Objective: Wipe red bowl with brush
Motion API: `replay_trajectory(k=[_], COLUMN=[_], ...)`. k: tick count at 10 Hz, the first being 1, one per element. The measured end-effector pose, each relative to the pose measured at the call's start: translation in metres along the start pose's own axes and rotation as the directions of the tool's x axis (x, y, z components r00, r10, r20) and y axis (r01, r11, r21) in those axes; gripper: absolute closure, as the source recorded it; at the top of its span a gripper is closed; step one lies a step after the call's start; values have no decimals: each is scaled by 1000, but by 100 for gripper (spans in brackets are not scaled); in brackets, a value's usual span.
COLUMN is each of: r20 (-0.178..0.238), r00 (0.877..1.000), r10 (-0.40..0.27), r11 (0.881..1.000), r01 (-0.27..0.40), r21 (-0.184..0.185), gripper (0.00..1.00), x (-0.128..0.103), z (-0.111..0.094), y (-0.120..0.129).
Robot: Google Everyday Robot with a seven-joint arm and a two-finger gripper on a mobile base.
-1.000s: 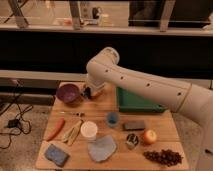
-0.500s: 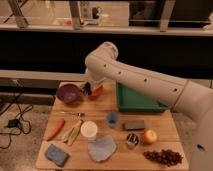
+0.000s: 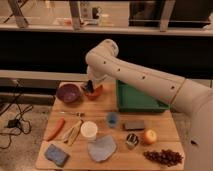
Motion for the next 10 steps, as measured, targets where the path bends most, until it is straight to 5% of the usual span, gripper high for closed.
replay_trajectory(k=[10], r20=[-39], r00=[998], r10=[43], r11=[998], r01=[-45], r21=[-52], gripper=[100], x=[35], z=[21], y=[12])
